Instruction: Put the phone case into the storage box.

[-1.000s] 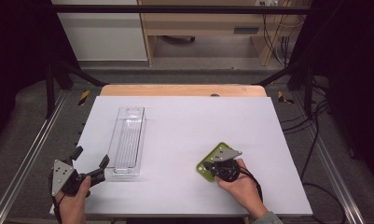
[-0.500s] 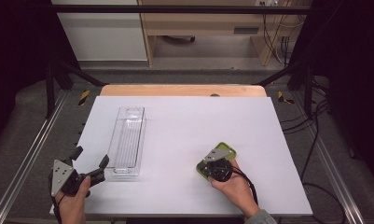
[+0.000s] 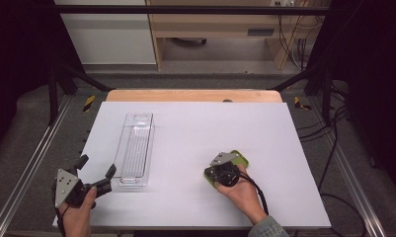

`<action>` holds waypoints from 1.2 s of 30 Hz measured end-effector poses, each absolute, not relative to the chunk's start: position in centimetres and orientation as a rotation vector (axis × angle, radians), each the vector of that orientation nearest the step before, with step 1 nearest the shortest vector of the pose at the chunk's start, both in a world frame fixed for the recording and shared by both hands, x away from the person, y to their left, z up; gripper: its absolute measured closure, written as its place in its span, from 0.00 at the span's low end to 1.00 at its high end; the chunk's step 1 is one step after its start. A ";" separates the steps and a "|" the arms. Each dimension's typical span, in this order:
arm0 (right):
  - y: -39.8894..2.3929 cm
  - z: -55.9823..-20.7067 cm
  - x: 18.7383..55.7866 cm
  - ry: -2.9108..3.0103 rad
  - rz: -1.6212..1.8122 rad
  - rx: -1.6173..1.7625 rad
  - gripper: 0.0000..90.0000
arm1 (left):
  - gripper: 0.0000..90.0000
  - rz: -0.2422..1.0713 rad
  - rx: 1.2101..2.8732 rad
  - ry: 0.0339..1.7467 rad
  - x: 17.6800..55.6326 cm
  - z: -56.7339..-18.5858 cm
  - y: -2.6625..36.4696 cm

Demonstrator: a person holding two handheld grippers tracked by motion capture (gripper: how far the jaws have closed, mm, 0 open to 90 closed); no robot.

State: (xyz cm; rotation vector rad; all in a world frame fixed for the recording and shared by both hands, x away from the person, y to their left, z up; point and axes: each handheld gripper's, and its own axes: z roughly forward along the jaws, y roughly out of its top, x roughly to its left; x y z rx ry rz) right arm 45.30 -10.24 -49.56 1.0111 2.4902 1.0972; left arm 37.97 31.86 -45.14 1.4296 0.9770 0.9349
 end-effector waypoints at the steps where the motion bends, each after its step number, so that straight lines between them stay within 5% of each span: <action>1: -10.1 -49.5 45.4 2.487 1.092 1.018 1.00 | 0.02 0.935 1.430 0.977 38.0 -45.1 31.9; 36: -8.0 -49.7 49.9 2.372 1.047 1.167 1.00 | 0.01 0.917 1.440 0.969 38.1 -45.2 31.7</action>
